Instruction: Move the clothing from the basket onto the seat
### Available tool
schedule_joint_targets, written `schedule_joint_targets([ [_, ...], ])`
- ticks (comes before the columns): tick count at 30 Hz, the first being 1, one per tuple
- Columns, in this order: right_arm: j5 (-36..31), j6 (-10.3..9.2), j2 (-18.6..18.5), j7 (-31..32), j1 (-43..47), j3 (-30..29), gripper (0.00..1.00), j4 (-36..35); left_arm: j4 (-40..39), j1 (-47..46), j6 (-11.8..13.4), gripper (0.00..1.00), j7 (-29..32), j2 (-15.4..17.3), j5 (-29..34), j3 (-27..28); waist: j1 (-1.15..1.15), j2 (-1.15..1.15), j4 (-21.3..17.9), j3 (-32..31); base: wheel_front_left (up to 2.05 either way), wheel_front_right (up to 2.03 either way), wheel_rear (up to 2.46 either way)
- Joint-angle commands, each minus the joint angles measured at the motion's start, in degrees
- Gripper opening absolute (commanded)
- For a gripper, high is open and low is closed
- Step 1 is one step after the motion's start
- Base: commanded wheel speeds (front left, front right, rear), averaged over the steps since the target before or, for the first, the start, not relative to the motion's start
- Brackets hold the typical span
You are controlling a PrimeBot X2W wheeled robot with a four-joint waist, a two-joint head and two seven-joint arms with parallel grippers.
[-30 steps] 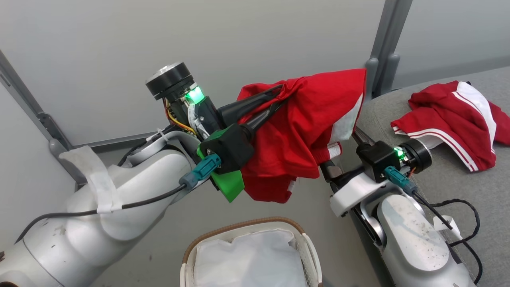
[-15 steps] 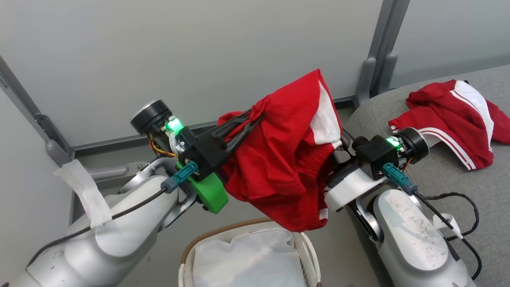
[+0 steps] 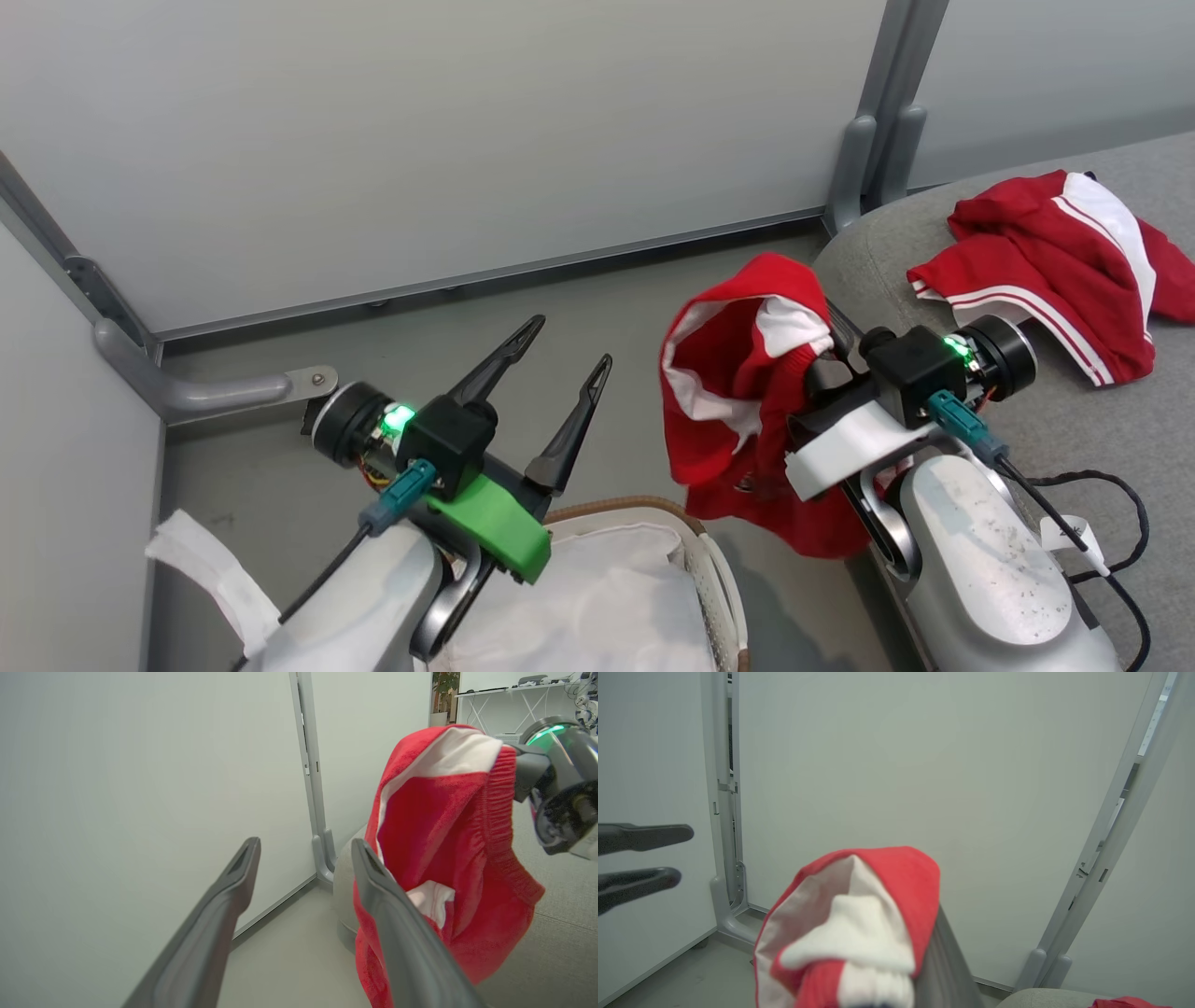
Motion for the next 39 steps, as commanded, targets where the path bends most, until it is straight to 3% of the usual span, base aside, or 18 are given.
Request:
schedule_joint_targets([
  [1, -0.31, -0.08, -0.19, -0.12, 0.63, -0.44, 0.00, -0.32, -0.09, 2.52, 0.25, 1.00, -0.16, -1.05, 0.41, 1.55, 0.00, 0.00, 0.01, 0.20, 0.00, 0.00, 0.00],
  [8, -0.25, -0.07, -0.19, -0.12, 1.45, -2.11, 0.00, -0.93, 0.58, 11.03, -1.51, 1.00, -0.09, -6.42, 3.83, 8.42, 0.00, 0.00, -0.25, 0.96, 0.00, 0.00, 0.00],
  [17, -0.33, -0.08, -0.22, -0.12, 0.08, -3.70, 0.00, -1.82, 0.52, 16.45, -3.33, 1.00, -0.08, -10.03, 8.17, 14.15, 0.00, 0.00, -3.81, 3.13, 0.00, 0.00, 0.00],
  [34, -0.26, -0.07, -0.15, -0.12, 0.08, -7.96, 0.00, -3.88, 0.94, 14.99, -4.80, 1.00, -0.08, -11.80, 13.29, 17.79, 0.00, 0.00, -22.50, 9.24, 0.00, 0.00, 0.00],
  [39, 0.52, -0.07, -0.15, -0.12, 0.37, -8.81, 0.00, -4.09, 1.52, 14.04, -4.87, 1.00, -0.08, -11.13, 13.57, 16.62, 0.00, 0.00, -25.72, 10.68, 0.00, 0.00, 0.00],
])
